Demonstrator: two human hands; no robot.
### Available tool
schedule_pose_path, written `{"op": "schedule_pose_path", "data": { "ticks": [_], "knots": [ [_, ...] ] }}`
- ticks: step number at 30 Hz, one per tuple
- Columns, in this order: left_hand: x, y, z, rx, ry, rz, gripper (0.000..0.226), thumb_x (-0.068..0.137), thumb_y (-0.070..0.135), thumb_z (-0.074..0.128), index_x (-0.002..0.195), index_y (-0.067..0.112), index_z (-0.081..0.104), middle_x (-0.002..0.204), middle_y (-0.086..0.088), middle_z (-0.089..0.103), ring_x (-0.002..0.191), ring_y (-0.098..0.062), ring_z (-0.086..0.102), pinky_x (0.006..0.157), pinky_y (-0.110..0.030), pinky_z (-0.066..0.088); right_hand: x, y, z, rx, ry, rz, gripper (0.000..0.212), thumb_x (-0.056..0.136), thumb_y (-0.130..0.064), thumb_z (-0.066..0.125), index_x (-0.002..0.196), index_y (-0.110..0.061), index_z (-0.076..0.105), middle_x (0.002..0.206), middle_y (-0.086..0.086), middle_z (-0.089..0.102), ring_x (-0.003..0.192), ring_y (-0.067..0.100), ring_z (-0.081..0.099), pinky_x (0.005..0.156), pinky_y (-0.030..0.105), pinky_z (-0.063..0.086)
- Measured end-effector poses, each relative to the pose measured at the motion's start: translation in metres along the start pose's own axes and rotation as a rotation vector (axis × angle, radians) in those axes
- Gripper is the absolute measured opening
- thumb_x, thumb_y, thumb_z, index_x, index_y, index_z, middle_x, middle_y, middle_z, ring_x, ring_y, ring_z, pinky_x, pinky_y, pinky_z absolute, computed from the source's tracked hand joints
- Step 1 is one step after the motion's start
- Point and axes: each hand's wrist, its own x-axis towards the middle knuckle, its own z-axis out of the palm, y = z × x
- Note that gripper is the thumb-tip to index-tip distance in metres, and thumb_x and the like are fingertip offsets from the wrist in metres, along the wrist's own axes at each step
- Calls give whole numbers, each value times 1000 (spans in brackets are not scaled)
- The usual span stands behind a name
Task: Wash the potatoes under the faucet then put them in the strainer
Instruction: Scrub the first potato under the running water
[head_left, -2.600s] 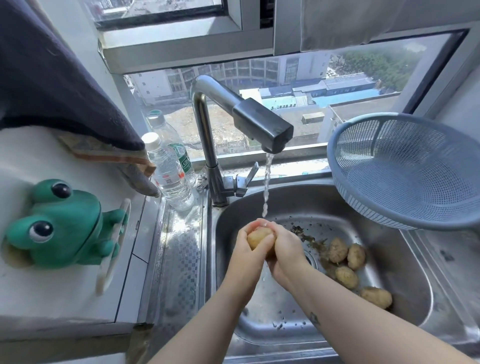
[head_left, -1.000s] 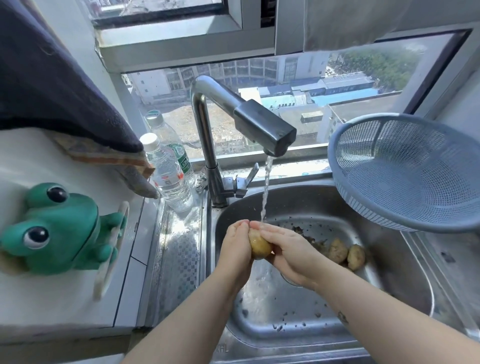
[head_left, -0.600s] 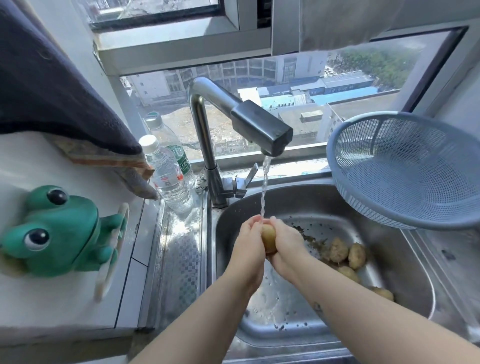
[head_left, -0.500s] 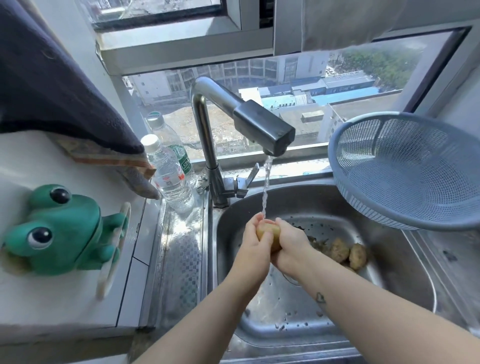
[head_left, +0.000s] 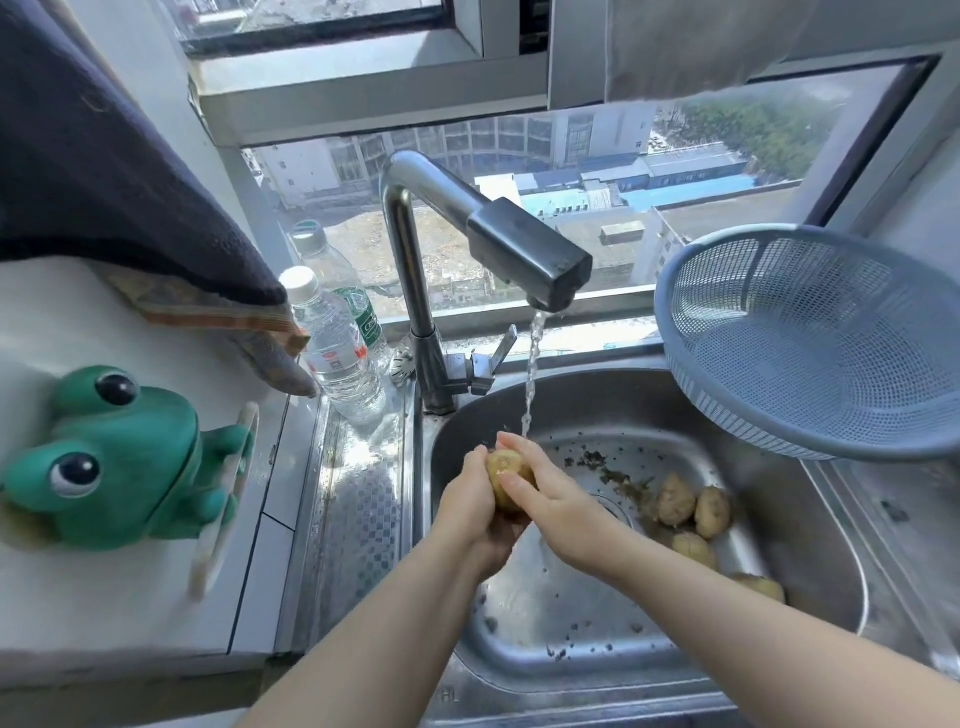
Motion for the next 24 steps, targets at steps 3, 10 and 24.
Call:
{"op": "schedule_pose_path", "data": {
  "ticks": [3,10,24],
  "knots": [
    [-3,-1,3,46,-31,-2,38,102,37,37,100,7,59,91,-16,67,81,-24,66,64,-34,54,4,4,-1,60,94,-2,34,99,-23,45,132,-24,48,125,-2,58,117,12,53,104,32,42],
    [-10,0,8,118,-34,120,34,103,33,38,100,7,59,92,-15,65,84,-21,64,67,-32,52,14,1,5,318,217,57,16,96,-26,50,104,-23,64,104,5,69,102,20,64,91,34,51],
    [-10,-9,0,382,-291,173,38,91,11,57,128,7,47,116,-18,63,104,-23,64,87,-34,55,15,-6,-7,536,393,281,42,102,-28,38,83,-9,70,86,15,70,85,29,67,80,41,56]
  ]
}}
